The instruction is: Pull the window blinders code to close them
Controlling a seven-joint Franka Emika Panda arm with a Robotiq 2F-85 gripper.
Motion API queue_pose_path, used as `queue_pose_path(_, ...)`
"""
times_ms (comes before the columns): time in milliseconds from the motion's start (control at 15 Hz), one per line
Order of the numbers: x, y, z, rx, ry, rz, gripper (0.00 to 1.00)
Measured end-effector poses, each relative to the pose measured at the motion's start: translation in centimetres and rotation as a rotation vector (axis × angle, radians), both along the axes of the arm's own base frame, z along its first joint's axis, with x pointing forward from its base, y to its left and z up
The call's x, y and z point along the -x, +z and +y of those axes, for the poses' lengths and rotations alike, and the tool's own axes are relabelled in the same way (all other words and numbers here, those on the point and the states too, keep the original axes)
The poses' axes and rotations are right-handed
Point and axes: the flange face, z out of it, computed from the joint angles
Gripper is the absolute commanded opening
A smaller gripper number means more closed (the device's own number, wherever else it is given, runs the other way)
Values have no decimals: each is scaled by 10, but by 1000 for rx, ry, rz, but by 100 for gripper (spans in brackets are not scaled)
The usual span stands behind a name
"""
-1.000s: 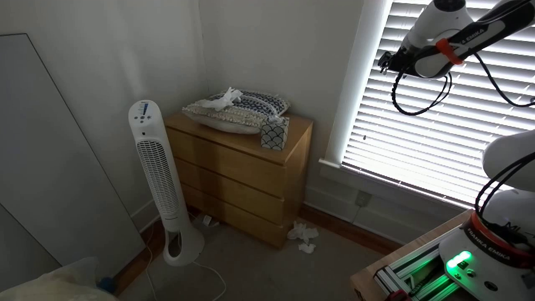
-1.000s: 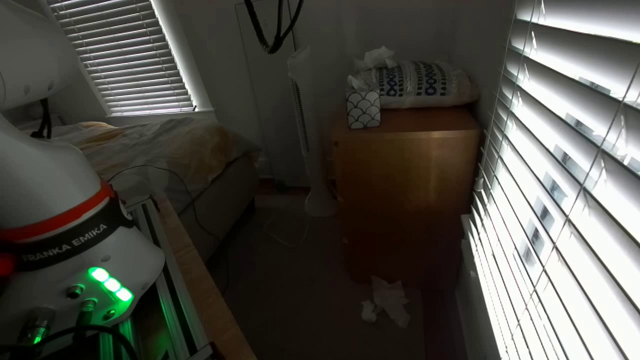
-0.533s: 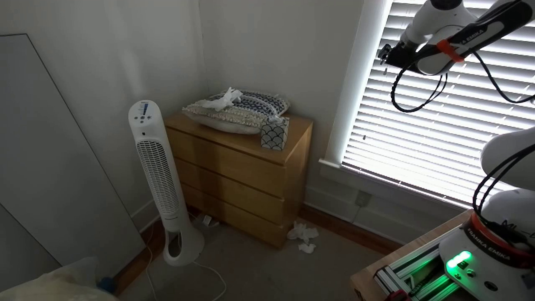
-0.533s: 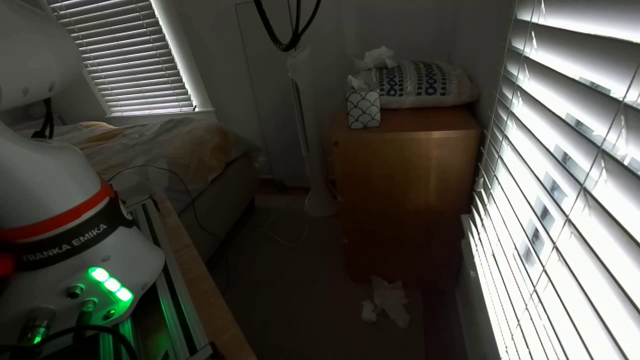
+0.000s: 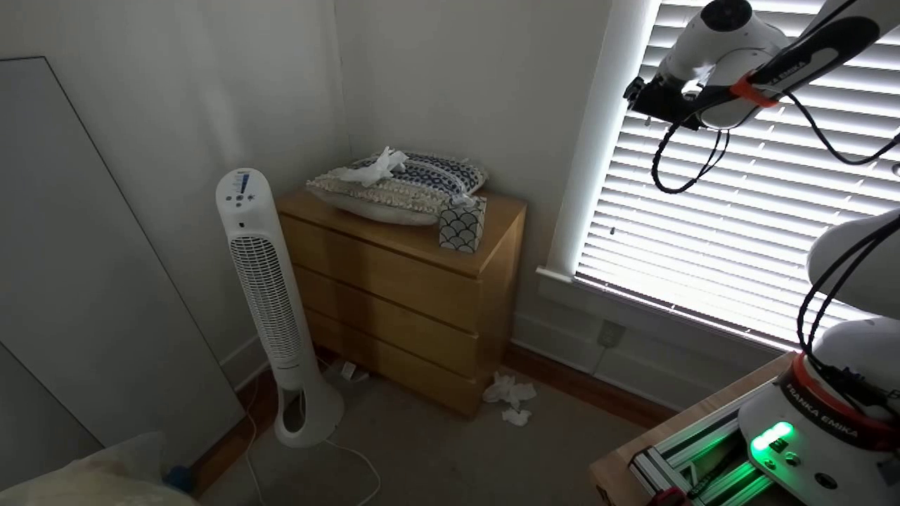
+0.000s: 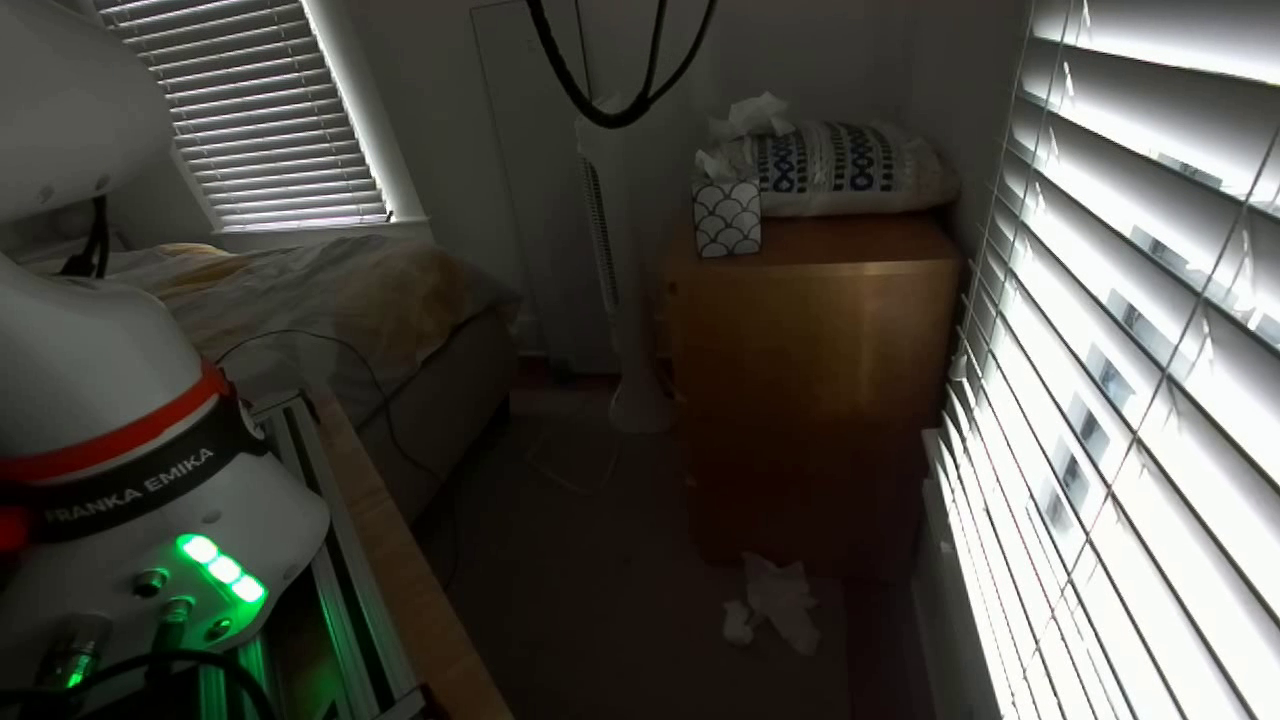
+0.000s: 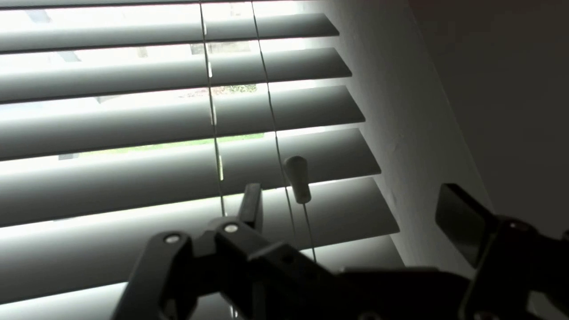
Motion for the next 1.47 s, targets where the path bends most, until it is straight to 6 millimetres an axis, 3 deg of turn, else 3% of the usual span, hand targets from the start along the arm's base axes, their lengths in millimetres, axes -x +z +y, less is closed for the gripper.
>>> queue_pose_path(600,-33,-20,-16,-16,7,-32,100)
queue_pose_path(1200,-52,-28,-26,-7,27,-58,100)
queue_pose_path(1267,-54,-29,-27,-5,26,-61,94)
queue_pose_path(1333,-55,-29,-27,-4,26,-63,74)
queue_pose_path(1467,-56,-30,-28,-5,27,-64,57)
